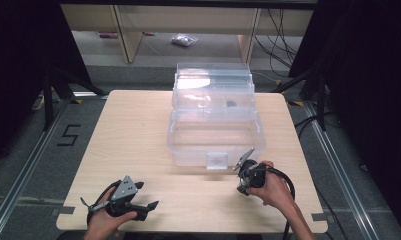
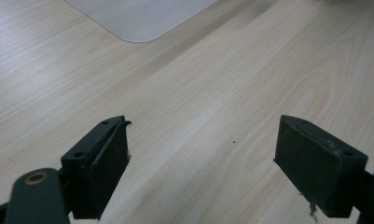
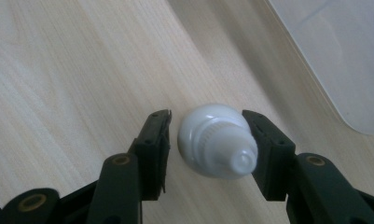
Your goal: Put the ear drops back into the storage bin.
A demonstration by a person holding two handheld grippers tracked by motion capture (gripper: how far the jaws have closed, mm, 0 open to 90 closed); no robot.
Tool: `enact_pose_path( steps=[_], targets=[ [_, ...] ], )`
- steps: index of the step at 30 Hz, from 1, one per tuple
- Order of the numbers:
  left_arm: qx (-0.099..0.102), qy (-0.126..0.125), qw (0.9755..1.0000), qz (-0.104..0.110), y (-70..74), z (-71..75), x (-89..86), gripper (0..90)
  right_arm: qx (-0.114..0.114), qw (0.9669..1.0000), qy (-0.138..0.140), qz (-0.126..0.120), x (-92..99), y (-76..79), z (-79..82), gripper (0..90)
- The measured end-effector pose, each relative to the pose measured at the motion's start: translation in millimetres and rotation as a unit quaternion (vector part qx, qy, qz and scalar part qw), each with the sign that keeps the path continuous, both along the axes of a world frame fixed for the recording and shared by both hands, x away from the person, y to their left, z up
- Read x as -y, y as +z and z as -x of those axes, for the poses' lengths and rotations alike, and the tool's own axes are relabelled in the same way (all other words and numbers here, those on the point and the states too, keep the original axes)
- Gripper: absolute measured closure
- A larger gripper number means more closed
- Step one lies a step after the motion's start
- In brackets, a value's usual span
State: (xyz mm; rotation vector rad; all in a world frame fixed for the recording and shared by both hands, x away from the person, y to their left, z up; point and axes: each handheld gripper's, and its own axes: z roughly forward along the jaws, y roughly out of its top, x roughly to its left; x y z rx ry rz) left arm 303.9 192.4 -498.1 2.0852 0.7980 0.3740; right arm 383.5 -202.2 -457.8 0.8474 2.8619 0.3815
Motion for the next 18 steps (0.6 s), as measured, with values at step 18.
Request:
enact_pose_path(
  steps=[18],
  targets=[
    [0.003,0.0,1.0,-0.002,0.1,-0.4,-0.1,16.8,-0.013,0.9994,0.017,0.025,-6.3,-4.4,-6.5,59.9]
  ],
)
